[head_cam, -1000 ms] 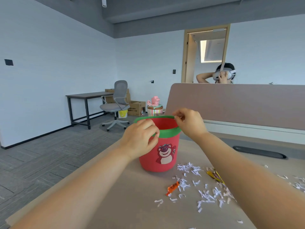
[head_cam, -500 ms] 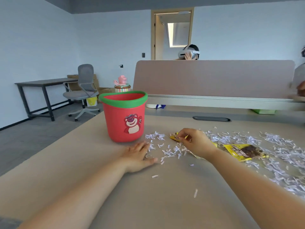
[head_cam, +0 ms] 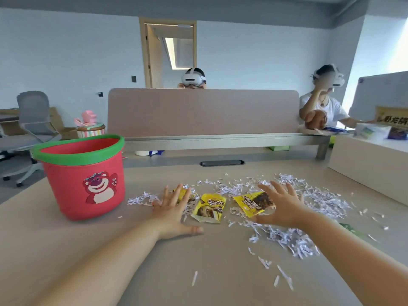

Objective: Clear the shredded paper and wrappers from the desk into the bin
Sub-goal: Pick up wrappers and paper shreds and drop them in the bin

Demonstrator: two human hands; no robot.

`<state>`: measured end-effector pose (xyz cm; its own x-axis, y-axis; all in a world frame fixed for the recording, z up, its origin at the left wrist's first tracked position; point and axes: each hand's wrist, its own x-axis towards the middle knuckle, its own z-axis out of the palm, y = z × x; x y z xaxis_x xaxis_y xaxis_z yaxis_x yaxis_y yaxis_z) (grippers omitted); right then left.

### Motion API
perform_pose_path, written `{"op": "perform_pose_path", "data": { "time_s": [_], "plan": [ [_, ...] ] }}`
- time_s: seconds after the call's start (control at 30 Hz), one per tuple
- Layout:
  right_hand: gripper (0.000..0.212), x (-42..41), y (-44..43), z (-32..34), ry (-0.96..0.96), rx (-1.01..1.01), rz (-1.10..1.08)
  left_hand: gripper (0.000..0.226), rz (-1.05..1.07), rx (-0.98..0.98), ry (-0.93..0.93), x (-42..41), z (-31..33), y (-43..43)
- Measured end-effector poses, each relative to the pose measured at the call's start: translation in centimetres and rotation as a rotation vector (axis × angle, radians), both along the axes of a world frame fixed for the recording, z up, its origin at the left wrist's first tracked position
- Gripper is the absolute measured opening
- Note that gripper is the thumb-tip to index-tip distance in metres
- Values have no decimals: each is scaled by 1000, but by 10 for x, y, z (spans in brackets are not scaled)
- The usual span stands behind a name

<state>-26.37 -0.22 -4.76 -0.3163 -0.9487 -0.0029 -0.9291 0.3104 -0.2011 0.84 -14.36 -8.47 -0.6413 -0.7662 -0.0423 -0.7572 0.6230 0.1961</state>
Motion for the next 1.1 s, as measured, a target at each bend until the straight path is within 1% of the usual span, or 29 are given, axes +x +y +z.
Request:
{"op": "perform_pose_path", "data": {
  "time_s": [0.1, 0.2, 0.27, 0.37, 0.43, 0.57, 0.67, 0.73, 0.83, 0.93, 0.97, 1.1],
  "plan": [
    [119, -7, 2, -10, 4, 98, 59, 121, -84, -150, -72, -15, 3, -5],
    [118, -6, -9, -21, 63, 123, 123, 99, -266, -323, -132, -31, 8, -5],
    [116, -7, -22, -25, 98, 98, 146, 93, -380, -312, -135, -42, 10, -7],
    [114, -11, -41, -27, 105, 98, 161, 95, -441, -204, -144, -61, 9, -12],
    [112, -16, -51, -26, 77, 103, 168, 98, -425, -139, -158, -74, 8, -16],
    [113, -27, -70, -27, 14, 113, 191, 97, -338, -38, -165, -96, 10, -26],
    [113, -32, -82, -32, 29, 64, 200, 95, -262, 36, -170, -111, 7, -35],
    [109, -35, -86, -35, 46, -9, 190, 89, -218, 6, -146, -118, 2, -39],
    [95, -38, -86, -36, 34, -71, 167, 77, -179, -67, -67, -121, -4, -41],
    [103, -42, -85, -35, 88, -78, 150, 71, -155, -128, -28, -120, -5, -41],
    [100, -42, -85, -34, 96, -72, 152, 69, -149, -140, -18, -120, -5, -40],
    [73, -37, -83, -30, 70, -78, 162, 56, -126, -153, 63, -118, -2, -32]
  ]
}}
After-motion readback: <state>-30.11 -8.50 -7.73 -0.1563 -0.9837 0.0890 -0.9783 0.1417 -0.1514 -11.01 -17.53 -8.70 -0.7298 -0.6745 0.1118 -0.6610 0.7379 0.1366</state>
